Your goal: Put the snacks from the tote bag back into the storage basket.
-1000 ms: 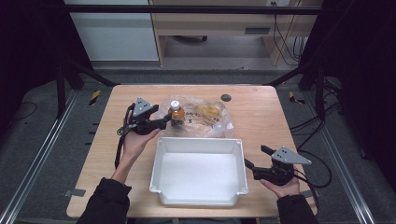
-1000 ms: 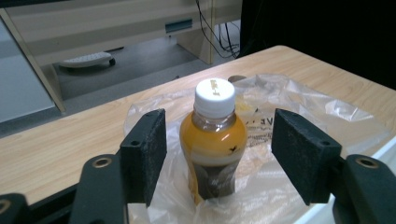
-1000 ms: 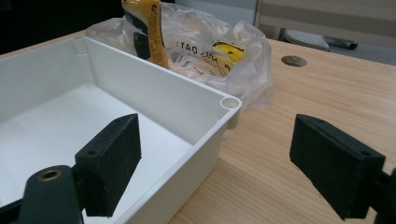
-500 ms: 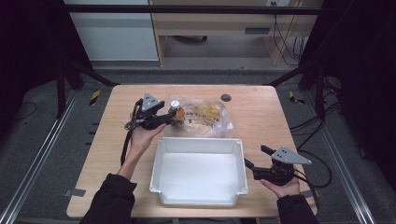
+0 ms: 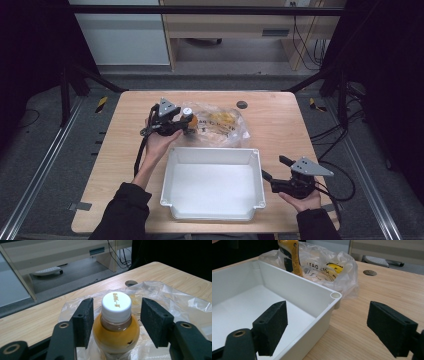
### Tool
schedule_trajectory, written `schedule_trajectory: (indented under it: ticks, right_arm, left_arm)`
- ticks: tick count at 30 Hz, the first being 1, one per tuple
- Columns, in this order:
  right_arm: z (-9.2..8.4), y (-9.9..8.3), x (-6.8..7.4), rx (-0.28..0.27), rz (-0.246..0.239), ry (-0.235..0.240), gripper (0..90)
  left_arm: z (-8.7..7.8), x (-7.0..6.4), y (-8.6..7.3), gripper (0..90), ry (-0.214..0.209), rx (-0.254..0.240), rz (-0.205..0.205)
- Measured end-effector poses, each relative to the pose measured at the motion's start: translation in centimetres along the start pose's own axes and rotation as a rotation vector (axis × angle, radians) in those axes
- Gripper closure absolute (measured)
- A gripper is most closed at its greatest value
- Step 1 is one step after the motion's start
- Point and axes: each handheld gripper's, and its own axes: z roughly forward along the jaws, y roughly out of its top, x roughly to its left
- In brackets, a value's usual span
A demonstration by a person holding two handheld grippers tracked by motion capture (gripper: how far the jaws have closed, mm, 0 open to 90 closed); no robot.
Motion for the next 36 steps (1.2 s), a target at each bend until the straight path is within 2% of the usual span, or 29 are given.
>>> schedule_trajectory:
  ticks: [12, 21, 36]
  right_arm:
    - [0.0, 0.0, 0.0, 0.001, 0.0, 0.002, 17.0]
    - [0.0, 0.0, 0.0, 0.002, 0.002, 0.003, 17.0]
    - [0.0, 0.0, 0.0, 0.005, 0.003, 0.004, 17.0]
  left_arm:
    - [1.2, 0.1, -0.4, 51.3, 0.013, 0.009, -0.007]
    - [1.8, 0.0, -0.3, 57.8, 0.0, 0.009, -0.013]
    - [1.8, 0.1, -0.2, 58.8, 0.0, 0.015, -0.018]
